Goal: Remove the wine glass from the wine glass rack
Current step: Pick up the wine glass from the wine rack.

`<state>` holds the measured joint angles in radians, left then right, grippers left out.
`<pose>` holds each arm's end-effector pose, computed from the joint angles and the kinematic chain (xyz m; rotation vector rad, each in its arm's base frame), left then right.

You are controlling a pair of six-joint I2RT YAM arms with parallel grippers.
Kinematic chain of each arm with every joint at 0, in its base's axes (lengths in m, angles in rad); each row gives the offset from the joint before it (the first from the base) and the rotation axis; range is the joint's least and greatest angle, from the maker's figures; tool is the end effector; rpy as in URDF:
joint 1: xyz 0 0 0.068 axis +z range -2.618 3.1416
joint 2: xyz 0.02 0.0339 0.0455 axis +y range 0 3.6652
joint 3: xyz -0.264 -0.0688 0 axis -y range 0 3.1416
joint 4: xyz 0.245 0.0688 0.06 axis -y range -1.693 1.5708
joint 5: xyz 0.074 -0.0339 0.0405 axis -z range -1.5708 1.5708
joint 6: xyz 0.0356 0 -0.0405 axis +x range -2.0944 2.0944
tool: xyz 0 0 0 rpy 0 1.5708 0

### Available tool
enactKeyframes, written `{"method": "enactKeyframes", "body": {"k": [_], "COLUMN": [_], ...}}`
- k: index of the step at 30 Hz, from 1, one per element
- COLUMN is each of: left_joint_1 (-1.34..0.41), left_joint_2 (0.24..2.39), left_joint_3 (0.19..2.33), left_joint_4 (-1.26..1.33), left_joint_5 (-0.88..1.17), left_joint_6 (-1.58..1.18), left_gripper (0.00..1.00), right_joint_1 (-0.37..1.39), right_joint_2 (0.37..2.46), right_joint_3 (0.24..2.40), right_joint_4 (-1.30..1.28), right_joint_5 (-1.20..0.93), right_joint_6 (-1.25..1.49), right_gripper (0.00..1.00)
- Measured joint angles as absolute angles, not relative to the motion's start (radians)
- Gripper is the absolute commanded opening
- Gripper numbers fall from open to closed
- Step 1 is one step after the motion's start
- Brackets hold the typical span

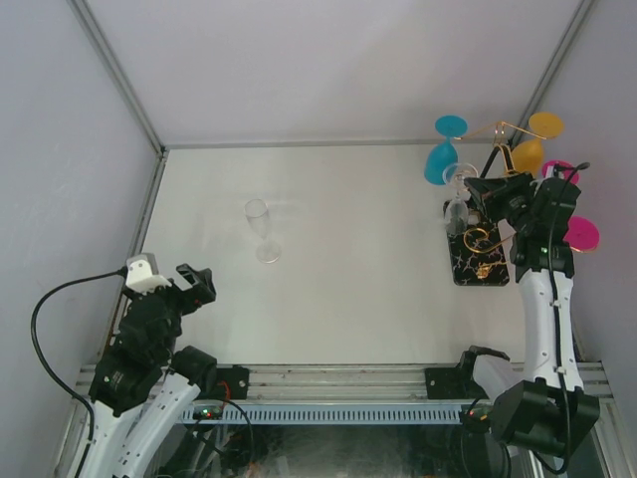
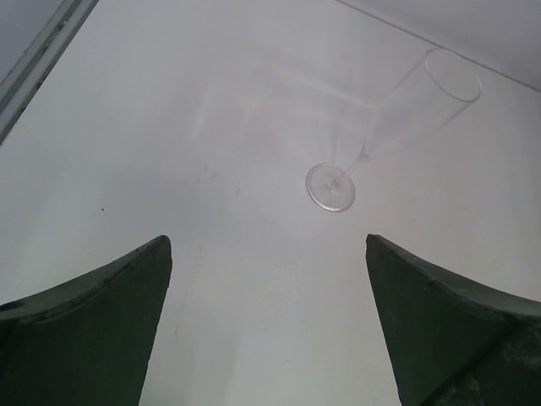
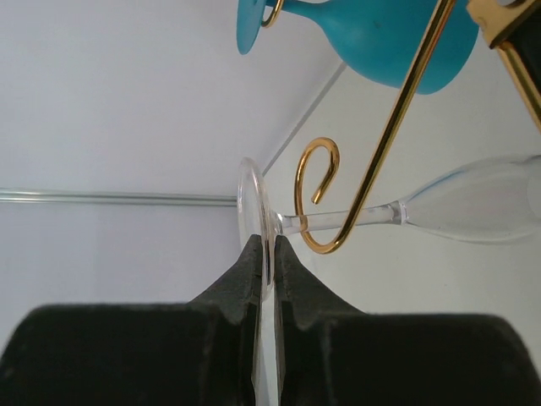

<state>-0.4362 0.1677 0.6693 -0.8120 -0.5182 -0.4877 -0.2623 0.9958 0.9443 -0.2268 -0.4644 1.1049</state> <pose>0.0488 -0.0033 0.2959 -0.3962 1.7992 -0.1589 0.2224 -0.0432 0.3533 0.9435 1.6984 1.0027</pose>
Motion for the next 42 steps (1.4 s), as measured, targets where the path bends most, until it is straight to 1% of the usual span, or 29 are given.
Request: {"method": "enactKeyframes", "body": {"k": [11,22,30,38,42], "left_joint_1": [-0.436,-0.436,-0.436,-0.436,-0.436], "left_joint_2": [0.193,0.206,0.216,0.216,0.216], "left_joint_3": [0.669,0.669,0.669,0.669,0.669], "left_joint_4": [-0.819,-0.824,-0.824,-0.824,-0.824], "left_joint_5": [-0.522,-0.521,-0.513,-0.513,-0.513], "left_joint_6": [-0.496,-0.503,-0.505,-0.505,-0.505], "left_gripper": [0.99,1.0,1.0,1.0,1.0], "right_joint_1": [-0.3,-0.303,-0.303,-0.3,-0.299], "right_joint_2": [0.945,0.945,0.995,0.994,1.015], "right_joint_3": [0.945,0.945,0.945,0.945,0.966], "right_joint_4": [-0.268,-0.279,-0.231,-0.191,-0.189], "right_joint_5": [-0.438,-0.329,-0.345,-0.262,-0.261], "right_joint_6": [1.047,1.036,1.082,1.1,1.101], "right_gripper": [0.0,0.0,0.0,0.0,0.0]}}
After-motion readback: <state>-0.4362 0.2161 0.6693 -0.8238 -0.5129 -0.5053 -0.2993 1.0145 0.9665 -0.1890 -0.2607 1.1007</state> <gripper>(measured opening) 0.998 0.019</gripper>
